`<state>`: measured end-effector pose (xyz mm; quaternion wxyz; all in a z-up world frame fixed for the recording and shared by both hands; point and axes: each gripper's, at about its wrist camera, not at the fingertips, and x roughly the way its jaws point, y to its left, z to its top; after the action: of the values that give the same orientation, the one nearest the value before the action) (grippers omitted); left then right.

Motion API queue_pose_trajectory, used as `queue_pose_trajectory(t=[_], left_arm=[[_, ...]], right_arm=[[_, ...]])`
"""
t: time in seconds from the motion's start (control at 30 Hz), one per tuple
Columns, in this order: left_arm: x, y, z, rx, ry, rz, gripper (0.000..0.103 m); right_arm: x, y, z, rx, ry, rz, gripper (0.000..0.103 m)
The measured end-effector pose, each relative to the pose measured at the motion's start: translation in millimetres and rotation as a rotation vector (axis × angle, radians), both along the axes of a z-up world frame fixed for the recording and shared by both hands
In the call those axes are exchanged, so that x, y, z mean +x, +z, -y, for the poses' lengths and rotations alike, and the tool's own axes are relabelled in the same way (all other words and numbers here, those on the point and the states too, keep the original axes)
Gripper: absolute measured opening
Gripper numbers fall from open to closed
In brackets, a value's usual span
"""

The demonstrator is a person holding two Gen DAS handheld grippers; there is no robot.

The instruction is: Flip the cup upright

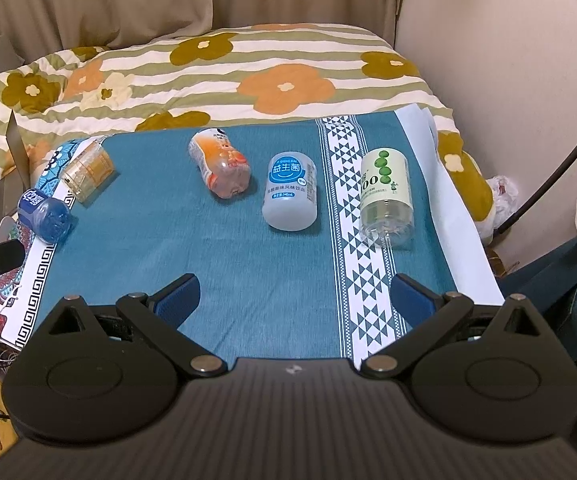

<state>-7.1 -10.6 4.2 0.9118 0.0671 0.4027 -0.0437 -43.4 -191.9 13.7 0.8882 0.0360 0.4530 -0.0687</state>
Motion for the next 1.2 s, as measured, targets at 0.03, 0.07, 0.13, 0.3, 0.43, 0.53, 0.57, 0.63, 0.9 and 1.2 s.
queue_pose_trajectory(t=[0.03,0.07,0.13,0.3,0.43,0.53,0.57,0.63,0.9,1.2], left_arm=[[0,0,0,0.0,0.0,0.0,0.103],[0,0,0,0.0,0.0,0.0,0.103],[0,0,0,0.0,0.0,0.0,0.103],[0,0,1,0.002,0.0,0.001,0.103],[0,0,1,0.002,-0.001,0.001,0.103],[0,0,1,0.001,-0.001,0.001,0.103],[0,0,1,0.001,-0.001,0.001,0.103],[0,0,1,0.002,-0.001,0.001,0.103],[4,9,15,-0.004,-0.02,-0.01,0.103],[27,9,68,-0.021,-0.095,-0.043,0.103]], right_arm=[[-1,1,0,0.001,-0.001,0.001,0.103],[0,1,1,0.001,0.0,0.001,0.103],[-1,1,1,0.002,0.0,0.001,0.103],[-1,2,1,0.003,0.0,0.0,0.103],[-1,2,2,0.003,0.0,0.001,0.103],[-1,2,2,0.003,0.0,0.001,0.103],[-1,2,2,0.003,0.0,0.001,0.103],[-1,2,2,0.003,0.0,0.001,0.103],[-1,8,8,0.017,0.003,0.001,0.103],[3,10,44,-0.002,0.053,0.007,0.103]])
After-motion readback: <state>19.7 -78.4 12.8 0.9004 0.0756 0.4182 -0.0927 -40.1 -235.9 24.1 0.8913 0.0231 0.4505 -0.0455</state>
